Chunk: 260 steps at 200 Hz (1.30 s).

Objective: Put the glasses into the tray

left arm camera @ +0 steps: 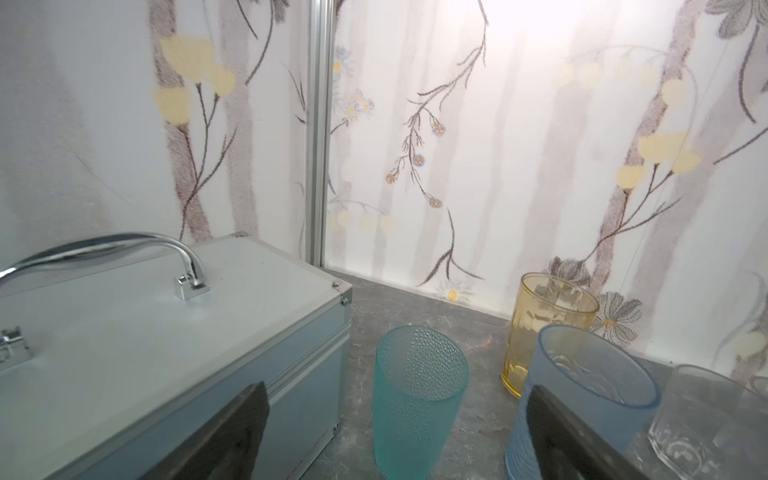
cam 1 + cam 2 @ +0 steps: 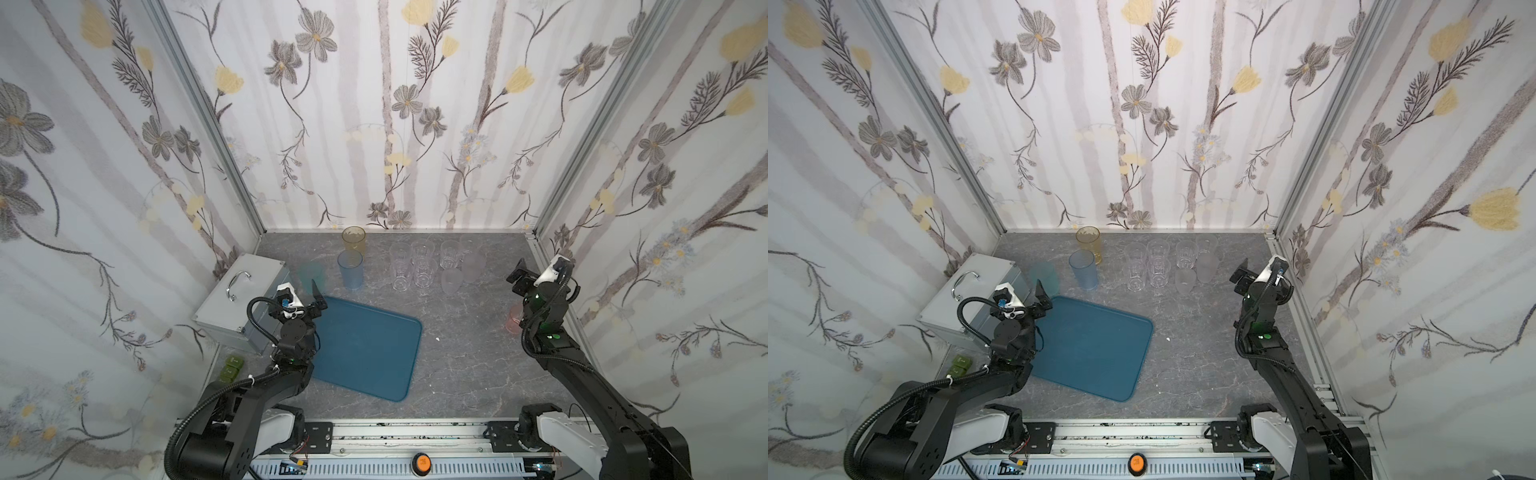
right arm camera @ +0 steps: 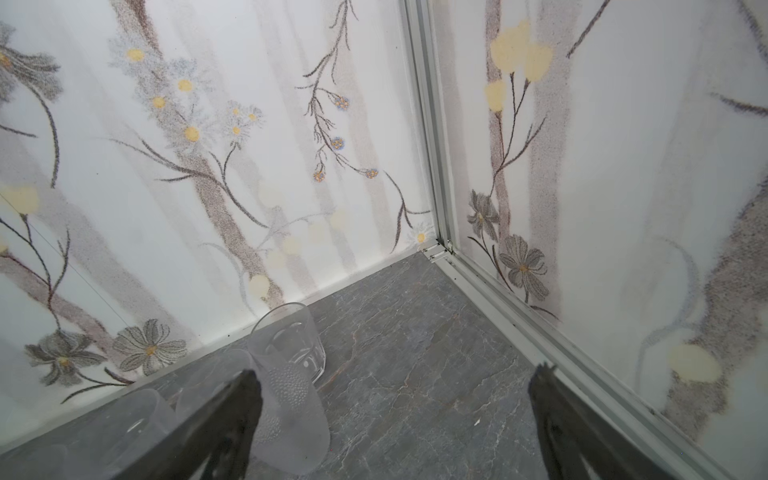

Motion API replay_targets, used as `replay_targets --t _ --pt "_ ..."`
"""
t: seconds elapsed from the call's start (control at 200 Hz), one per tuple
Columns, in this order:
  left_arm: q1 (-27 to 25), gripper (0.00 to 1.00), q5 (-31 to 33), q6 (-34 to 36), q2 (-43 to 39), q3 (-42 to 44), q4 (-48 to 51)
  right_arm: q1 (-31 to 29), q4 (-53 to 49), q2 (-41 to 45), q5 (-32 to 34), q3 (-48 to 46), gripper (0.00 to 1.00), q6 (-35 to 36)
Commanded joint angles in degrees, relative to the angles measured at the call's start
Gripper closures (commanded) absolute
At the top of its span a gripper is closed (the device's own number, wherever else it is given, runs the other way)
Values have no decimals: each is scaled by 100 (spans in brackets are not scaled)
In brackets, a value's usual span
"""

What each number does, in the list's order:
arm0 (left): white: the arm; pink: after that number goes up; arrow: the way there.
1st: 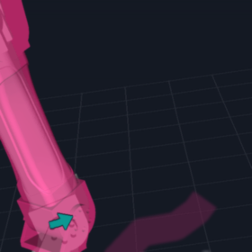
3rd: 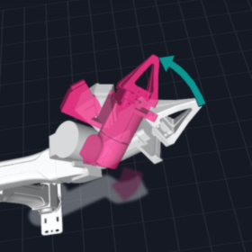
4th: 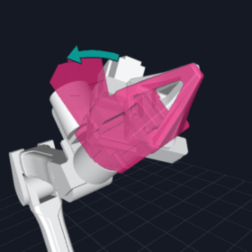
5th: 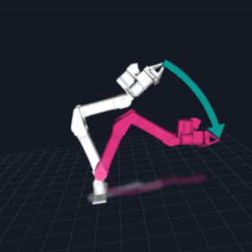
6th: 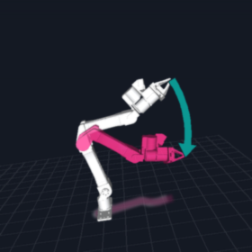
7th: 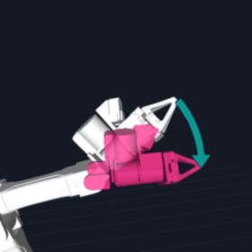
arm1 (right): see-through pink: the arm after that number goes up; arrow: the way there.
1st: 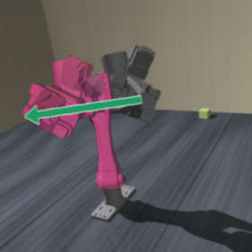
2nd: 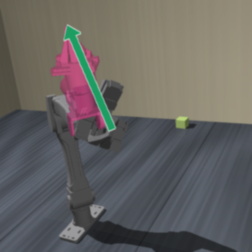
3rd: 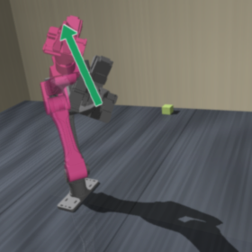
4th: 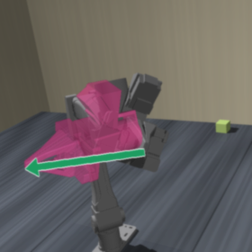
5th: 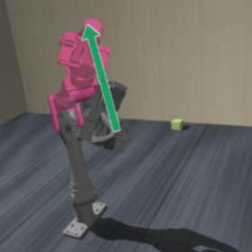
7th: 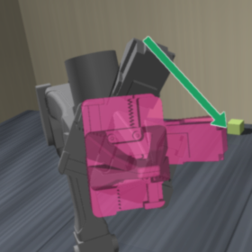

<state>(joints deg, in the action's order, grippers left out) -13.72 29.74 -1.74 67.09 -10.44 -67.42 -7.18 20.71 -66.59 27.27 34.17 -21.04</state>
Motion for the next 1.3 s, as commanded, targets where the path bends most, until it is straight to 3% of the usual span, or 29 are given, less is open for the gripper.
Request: replay_targets --t 0.0,0.01,0.055,0.115,0.16,0.255,0.375,0.425,0.495,0.595,0.705,0.794,1.024,1.294 --pt "-120 0 1032 -598 -429 -204 1000 396 -1871 -75 -1598 394 0 -1193" --pt "-126 0 1020 -663 -485 -237 1107 498 -1902 -111 -2057 435 0 -1180" --pt "-127 0 983 -1083 -764 -463 1788 649 -2094 -188 -2816 537 3 -1361" --pt "-114 0 829 -1667 -1026 -911 2915 610 -2474 -249 -3058 631 13 -1642" --pt "-100 0 445 -1732 -1098 -1190 3478 519 -2800 -267 -3151 674 19 -1859" --pt "-92 0 -405 -1474 -1060 -1618 4119 105 -3253 -38 -2757 660 21 -2184" --pt "-52 0 -775 -1644 -939 -2041 4665 -729 -3776 241 -2132 721 21 -2647" --pt "-21 0 -774 -2047 -822 -2170 4801 -1037 -3899 218 -2070 765 21 -2828" --pt "134 0 -1077 -3210 -718 -2434 5429 -1565 -3964 59 -2066 830 22 -3103" --pt "795 0 -2954 -3934 -750 -2506 5541 -2339 -3857 -386 -2113 856 25 -3411" --pt "1331 3 -3884 -4357 -693 -2242 5074 -2998 -3448 -1137 -2432 1039 40 -3659" --pt "1266 12 -3947 -4327 -636 -2277 5084 -3443 -3292 -1853 -2589 1288 48 -3740" --pt "481 15 -3227 -3723 -715 -2311 5558 -4158 -3547 -3461 -2705 2071 58 -3767" --pt "-114 16 -2546 -3122 -977 -2230 5642 -4448 -3934 -4136 -2693 2407 65 -3625"
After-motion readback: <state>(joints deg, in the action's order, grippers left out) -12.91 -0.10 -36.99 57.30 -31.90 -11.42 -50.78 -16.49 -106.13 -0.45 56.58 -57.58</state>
